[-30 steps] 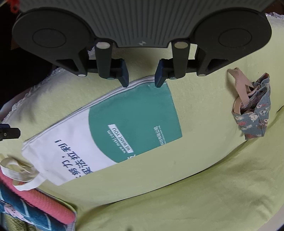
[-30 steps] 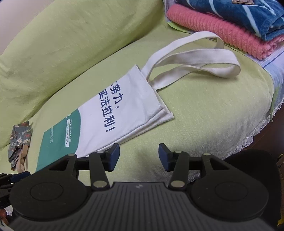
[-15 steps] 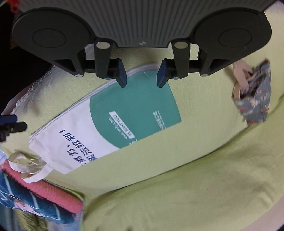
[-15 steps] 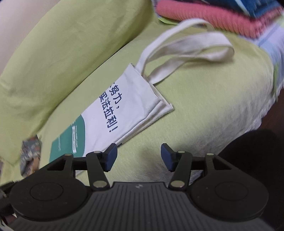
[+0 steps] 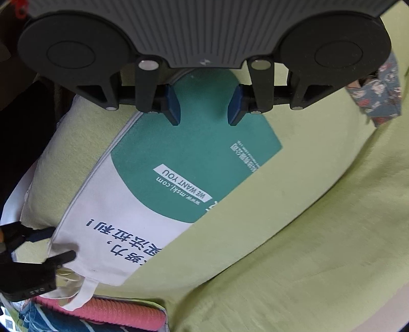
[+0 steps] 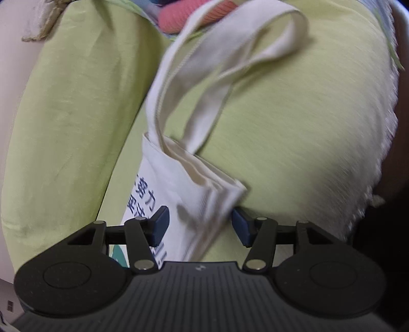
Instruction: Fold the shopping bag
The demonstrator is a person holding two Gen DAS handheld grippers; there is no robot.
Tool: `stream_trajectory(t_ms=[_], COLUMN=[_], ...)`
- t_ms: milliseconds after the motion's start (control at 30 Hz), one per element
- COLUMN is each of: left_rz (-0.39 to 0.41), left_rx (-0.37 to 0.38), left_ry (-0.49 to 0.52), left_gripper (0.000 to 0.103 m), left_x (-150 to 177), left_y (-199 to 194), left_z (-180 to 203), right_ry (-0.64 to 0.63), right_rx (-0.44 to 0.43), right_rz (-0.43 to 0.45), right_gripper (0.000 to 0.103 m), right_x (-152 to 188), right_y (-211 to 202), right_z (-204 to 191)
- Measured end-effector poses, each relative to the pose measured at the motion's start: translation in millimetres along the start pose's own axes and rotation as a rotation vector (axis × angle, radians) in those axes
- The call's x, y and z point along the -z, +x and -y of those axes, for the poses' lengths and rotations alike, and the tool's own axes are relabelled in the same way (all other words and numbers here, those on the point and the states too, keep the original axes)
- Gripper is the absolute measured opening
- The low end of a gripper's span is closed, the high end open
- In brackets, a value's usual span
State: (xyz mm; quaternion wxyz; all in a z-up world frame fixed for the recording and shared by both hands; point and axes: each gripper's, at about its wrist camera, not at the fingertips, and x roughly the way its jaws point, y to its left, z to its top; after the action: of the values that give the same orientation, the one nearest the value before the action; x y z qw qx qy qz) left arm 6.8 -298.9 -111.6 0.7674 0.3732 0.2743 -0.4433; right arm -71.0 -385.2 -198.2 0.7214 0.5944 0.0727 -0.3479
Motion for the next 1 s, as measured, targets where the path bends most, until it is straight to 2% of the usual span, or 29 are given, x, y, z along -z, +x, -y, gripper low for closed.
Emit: stream_trajectory(t_ms=[33,67,233,367,467,600,700,800,900,1000], left_rz=[-0.001,0.000,0.030,0.067,0.096,0.120,0.109,0.092,0.074,0.061], left_rx=[0.012,0.023,0.084,0.125,0.156,0.198,0.230,0.306,0.373,0.419], left_ry=[-0.005,-0.009,-0.036,-0.053,-0.066,-0.110,-0.156,-0.214,-0.274,-0.311], left_gripper=[0.048,0.048,0.049,0.053,0.053,0.052,0.051,0.051,0.052,0.052], left_x=[1,1,-5,-21,-33,-49,-54,-52,-49,-46], left_y=[3,6,16,26,33,44,55,70,81,88], left_z=[0,0,-2,-8,-12,-27,-45,-61,-71,-78], right_ry=[-0.033,-0.081,-0.233,-0.415,-0.547,-0.693,-0.641,-0.537,-0.403,-0.298], right_rx=[0.009,0.020,-0.003,0.011,0.036,0.117,0.150,0.124,0.044,-0.037], right_rz=[0.010,0.021,0.002,-0.003,0.007,0.030,-0.022,-0.027,-0.037,-0.106], right_gripper=[0.044,0.028,0.023,0.022,0.021,0.021,0.031,0.040,0.046,0.046], right_x=[-1,-3,-36,-75,-111,-151,-166,-156,-122,-71], right_y=[4,8,40,85,126,175,191,168,121,70], right_z=[-4,-9,-31,-65,-94,-131,-133,-114,-89,-67])
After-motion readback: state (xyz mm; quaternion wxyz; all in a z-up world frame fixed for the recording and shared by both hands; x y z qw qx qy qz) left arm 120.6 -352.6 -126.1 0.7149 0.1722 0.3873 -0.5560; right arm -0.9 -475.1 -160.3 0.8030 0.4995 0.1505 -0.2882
